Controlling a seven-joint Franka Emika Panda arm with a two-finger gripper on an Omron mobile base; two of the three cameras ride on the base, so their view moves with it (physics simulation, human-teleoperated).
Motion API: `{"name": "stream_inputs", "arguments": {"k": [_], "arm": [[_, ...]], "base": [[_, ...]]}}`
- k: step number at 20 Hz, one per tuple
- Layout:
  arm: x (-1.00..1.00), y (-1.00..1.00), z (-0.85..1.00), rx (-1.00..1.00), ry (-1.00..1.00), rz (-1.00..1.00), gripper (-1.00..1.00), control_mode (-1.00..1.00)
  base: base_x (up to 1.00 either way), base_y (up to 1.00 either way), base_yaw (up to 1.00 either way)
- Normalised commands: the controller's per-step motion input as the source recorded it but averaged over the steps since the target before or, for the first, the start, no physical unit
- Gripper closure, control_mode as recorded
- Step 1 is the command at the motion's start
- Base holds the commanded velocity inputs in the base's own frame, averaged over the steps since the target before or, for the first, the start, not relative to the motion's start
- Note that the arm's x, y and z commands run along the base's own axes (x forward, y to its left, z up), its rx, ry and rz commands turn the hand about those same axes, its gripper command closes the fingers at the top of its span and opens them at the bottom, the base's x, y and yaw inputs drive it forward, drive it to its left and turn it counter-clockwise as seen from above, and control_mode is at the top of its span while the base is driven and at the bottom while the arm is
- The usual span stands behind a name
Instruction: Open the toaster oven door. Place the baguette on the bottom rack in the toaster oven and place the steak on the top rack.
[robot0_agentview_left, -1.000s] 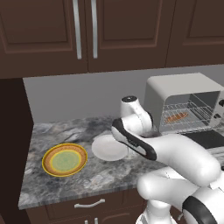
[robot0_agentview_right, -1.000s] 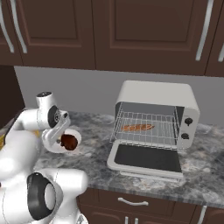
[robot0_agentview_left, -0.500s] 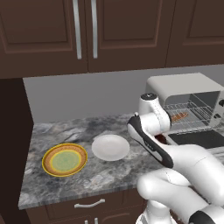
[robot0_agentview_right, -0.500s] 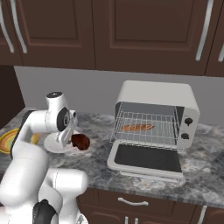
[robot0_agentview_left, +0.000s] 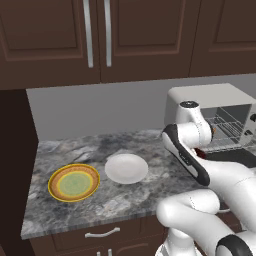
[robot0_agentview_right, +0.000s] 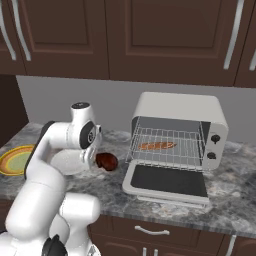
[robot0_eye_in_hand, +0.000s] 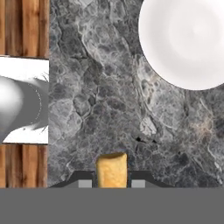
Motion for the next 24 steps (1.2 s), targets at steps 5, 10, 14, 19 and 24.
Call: {"name": "stream_inputs", "arguments": {"k": [5, 10, 14, 19, 24], "arm": [[0.09, -0.5, 0.29, 0.0, 0.12, 0.0, 1.0, -1.0], [0.11, -0.54, 0.13, 0.0, 0.06, 0.0, 1.0, -1.0], [0.16, -0.52, 0.05, 0.0, 0.01, 0.05, 1.0, -1.0], [0.11, -0.54, 0.0, 0.0, 0.0, 0.12, 1.0, -1.0], [0.2, -0.53, 0.0, 0.0, 0.0, 0.11, 1.0, -1.0]], "base": [[0.0, 0.0, 0.0], [0.0, 0.0, 0.0], [0.0, 0.0, 0.0], [0.0, 0.0, 0.0], [0.0, 0.0, 0.0]]}}
